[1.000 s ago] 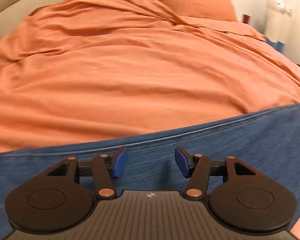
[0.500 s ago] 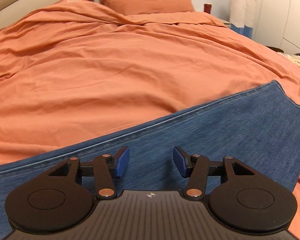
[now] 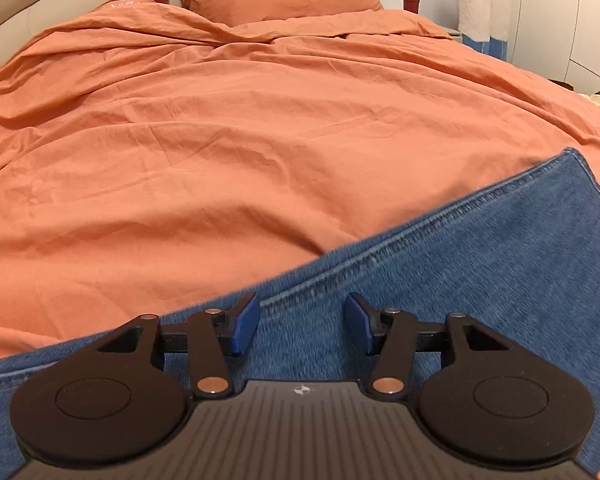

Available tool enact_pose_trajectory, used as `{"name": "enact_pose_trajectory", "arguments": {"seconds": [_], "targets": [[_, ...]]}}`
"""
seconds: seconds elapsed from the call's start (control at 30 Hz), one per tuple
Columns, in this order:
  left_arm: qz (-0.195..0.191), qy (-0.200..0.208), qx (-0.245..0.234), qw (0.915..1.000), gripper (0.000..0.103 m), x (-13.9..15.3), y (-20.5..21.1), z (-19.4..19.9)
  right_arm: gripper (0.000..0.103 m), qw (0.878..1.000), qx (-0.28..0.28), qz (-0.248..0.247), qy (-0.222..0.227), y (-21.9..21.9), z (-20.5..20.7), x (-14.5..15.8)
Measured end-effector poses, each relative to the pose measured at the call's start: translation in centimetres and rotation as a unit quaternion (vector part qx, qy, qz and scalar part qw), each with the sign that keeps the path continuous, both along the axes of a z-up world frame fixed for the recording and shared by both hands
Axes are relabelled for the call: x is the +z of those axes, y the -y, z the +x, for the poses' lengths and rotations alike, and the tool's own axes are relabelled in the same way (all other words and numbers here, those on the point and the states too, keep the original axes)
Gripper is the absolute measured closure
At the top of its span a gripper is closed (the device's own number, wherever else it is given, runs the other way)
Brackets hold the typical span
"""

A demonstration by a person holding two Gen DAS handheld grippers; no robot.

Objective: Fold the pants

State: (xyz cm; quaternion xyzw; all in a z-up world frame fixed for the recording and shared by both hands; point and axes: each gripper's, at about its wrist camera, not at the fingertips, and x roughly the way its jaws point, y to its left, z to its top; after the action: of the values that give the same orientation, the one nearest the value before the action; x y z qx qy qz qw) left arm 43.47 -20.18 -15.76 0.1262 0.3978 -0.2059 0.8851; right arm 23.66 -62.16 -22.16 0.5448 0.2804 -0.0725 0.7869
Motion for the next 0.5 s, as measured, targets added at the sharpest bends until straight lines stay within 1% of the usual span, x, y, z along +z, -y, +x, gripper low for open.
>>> {"name": "enact_pose_trajectory", "arguments": {"seconds": [0.03,0.2,0.23,0.27,0.3,0.4,0.5], "targets": [[0.002,0.005,0.000,1.0000,0.042,-0.2,0.2,0.2,0.100,1.000,0.001,-0.004,0.002,-0.1,0.0,-0.1],[-0.006,0.007,0.013,0.9999,0.040,-0.6,0.5,0.9,0.101,0.999,0.014,-0.050,0.003,-0.6,0.4,0.8],[-0.008,0.008,0.015,0.9998,0.040,-0.4,0.4,0.8,0.101,0.998,0.015,-0.058,0.001,-0.7,0.5,1.1],[-0.012,0.010,0.016,0.9997,0.043,0.1,0.2,0.5,0.102,0.998,0.016,-0.066,0.000,-0.9,0.6,1.7],[-0.013,0.013,0.021,0.9996,0.048,0.7,-0.2,0.2,0.102,0.997,0.017,-0.076,0.002,-1.1,0.6,2.4],[-0.025,0.026,0.031,0.9988,0.049,3.1,-2.3,-1.5,0.103,0.993,0.027,-0.114,0.019,-2.1,0.8,5.7],[-0.031,0.043,0.049,0.9974,0.049,5.8,-5.2,-3.1,0.103,0.984,0.046,-0.164,0.043,-4.2,1.2,10.4]]}}
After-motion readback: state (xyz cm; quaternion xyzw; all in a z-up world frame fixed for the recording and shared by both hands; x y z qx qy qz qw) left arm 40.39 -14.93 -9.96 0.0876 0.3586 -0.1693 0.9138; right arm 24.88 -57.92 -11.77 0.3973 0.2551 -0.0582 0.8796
